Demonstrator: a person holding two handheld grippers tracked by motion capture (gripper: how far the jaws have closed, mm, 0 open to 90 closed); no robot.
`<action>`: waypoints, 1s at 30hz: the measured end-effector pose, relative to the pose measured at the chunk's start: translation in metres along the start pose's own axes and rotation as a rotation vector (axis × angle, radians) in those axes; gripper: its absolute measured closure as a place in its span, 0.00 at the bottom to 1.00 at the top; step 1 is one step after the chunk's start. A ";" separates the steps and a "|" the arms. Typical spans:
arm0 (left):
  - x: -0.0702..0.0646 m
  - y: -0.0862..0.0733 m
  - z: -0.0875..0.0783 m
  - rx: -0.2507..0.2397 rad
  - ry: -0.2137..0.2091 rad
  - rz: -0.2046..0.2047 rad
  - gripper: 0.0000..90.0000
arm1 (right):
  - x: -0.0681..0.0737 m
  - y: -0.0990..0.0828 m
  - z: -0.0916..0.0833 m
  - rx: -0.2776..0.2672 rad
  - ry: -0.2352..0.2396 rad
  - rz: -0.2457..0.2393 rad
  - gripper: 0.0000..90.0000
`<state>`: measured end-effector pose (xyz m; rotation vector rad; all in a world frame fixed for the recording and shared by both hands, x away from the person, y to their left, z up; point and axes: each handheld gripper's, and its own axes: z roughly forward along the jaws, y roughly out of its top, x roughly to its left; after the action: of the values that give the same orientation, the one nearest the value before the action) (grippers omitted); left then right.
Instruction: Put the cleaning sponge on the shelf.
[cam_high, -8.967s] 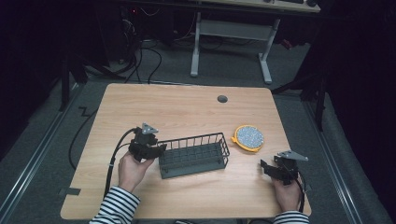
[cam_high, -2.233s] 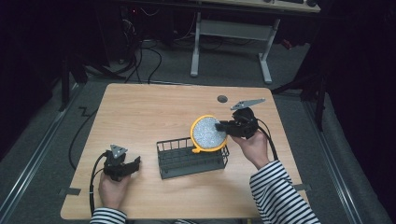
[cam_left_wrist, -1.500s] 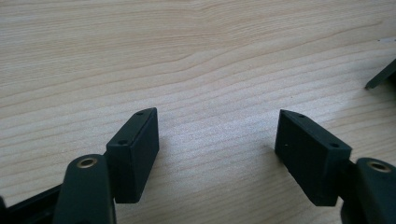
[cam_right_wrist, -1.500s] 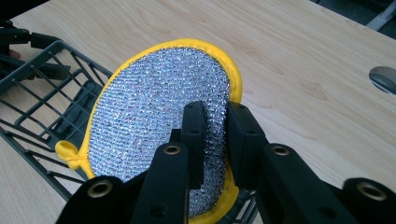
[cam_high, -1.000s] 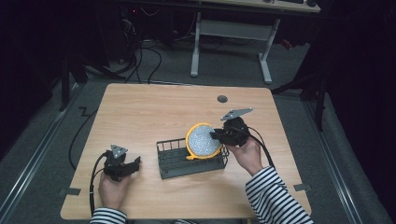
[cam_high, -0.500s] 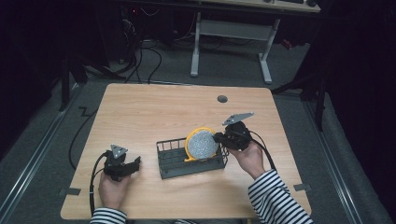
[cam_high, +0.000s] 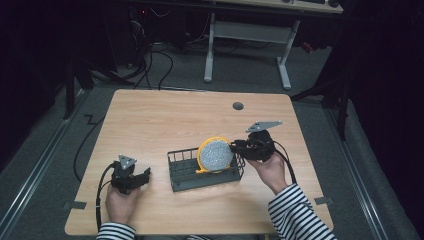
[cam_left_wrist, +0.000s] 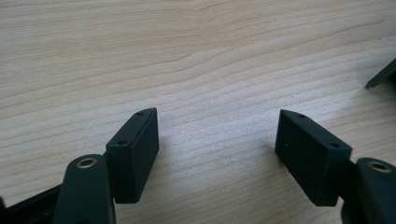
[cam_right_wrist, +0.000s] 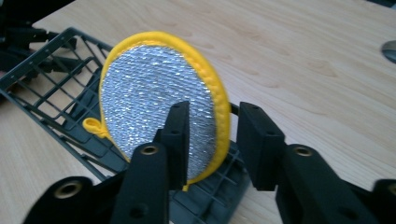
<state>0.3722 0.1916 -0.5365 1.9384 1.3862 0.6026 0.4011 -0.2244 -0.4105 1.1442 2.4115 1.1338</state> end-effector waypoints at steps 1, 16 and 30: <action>0.000 0.000 0.000 0.000 0.000 0.000 0.34 | -0.003 -0.001 -0.003 -0.003 -0.007 0.011 0.68; 0.000 0.000 0.000 0.001 -0.001 0.000 0.34 | -0.029 -0.015 -0.043 -0.084 -0.108 0.090 0.60; 0.000 0.000 0.000 0.001 -0.002 -0.001 0.34 | -0.054 -0.049 -0.066 -0.116 -0.157 0.188 0.63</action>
<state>0.3722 0.1917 -0.5364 1.9385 1.3864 0.5995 0.3762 -0.3197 -0.4079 1.3882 2.1282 1.1731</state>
